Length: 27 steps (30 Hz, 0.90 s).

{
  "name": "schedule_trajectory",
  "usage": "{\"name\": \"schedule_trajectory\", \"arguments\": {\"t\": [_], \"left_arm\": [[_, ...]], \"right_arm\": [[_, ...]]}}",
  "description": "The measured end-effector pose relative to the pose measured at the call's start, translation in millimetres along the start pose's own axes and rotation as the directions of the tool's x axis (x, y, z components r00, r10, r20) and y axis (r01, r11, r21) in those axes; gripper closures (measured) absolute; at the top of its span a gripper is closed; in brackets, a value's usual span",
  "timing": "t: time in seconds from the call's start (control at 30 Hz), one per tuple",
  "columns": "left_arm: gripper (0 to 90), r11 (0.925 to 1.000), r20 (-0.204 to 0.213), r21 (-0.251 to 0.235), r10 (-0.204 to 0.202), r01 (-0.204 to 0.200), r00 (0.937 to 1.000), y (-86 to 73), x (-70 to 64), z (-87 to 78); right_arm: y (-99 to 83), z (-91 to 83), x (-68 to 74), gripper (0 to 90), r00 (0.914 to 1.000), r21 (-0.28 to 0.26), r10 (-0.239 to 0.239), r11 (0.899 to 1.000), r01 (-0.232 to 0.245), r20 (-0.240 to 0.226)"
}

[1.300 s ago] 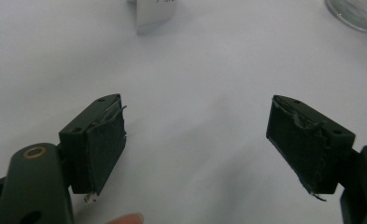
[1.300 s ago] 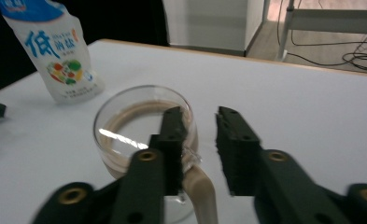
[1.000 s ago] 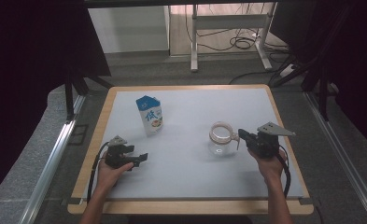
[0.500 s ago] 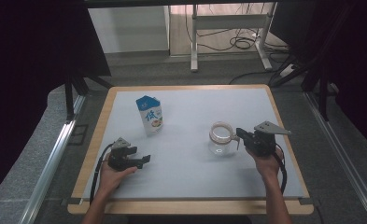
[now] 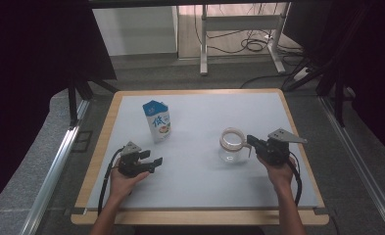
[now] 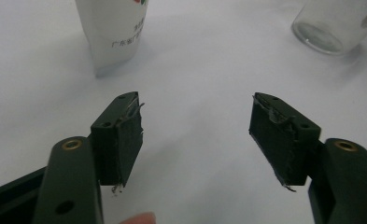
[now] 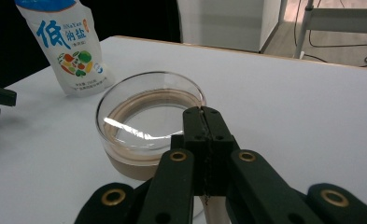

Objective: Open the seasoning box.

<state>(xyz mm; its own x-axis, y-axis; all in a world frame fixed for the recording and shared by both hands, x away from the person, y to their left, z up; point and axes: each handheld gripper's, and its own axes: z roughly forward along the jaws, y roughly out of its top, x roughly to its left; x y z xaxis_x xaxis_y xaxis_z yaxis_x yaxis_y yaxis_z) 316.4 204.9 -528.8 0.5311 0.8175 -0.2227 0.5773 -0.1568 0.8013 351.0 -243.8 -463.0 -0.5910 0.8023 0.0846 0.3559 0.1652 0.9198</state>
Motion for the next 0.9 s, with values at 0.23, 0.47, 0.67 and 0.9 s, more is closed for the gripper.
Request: {"name": "schedule_trajectory", "arguments": {"t": [0.23,0.47,0.67,0.9], "left_arm": [[36.4,0.9999,0.044,-0.007,0.011,-0.011,0.9990,10.4,-8.0,4.6],[40.1,0.9999,0.062,-0.008,0.014,-0.013,0.9980,15.4,-10.0,4.6],[43.4,0.9995,0.080,-0.005,0.031,-0.031,0.9963,23.1,-14.9,10.1],[45.1,0.9996,0.104,-0.014,0.024,-0.023,0.9943,29.7,-21.1,20.2]], "right_arm": [[0.3,-0.6,0.8,90.0,0.9999,0.002,-0.010,1.000,0.010,0.009],[0.3,-4.1,-2.1,90.0,0.9996,0.001,-0.009,1.000,0.009,0.025],[-0.6,-4.8,-2.4,90.0,0.9994,-0.003,-0.025,1.000,0.025,0.023],[0.4,-4.9,2.3,90.0,0.9970,0.009,-0.060,0.998,0.060,0.049]]}}
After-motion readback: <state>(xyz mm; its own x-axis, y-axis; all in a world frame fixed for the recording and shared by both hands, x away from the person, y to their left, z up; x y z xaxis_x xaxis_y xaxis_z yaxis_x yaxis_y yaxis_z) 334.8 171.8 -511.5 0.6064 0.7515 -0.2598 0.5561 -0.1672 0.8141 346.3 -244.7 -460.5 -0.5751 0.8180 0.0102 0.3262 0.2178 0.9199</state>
